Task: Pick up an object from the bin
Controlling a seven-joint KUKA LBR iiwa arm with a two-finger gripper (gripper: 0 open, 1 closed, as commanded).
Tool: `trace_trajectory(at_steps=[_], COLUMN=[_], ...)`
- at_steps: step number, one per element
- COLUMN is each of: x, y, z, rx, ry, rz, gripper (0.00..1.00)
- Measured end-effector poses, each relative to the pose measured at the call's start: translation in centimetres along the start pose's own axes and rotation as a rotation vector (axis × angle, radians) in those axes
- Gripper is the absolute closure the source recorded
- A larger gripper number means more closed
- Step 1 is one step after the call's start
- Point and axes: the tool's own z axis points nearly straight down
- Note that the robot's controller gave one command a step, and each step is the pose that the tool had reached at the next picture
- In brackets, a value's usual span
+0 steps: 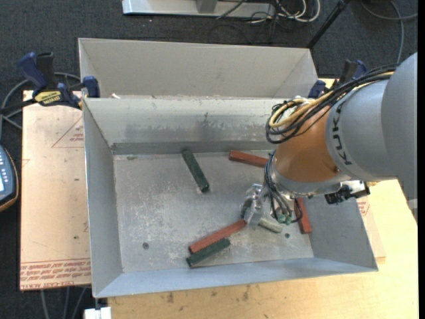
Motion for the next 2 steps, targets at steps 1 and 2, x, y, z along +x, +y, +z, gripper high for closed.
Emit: trace_trajectory(at_steps=[1,2], x=[0.0,2.0], y=[0.0,-10.3], z=[0.0,0.3], rx=[0.000,0.003], ry=[0.000,0.003], rz=[0.000,0.053], gripper=[0.00,0.00])
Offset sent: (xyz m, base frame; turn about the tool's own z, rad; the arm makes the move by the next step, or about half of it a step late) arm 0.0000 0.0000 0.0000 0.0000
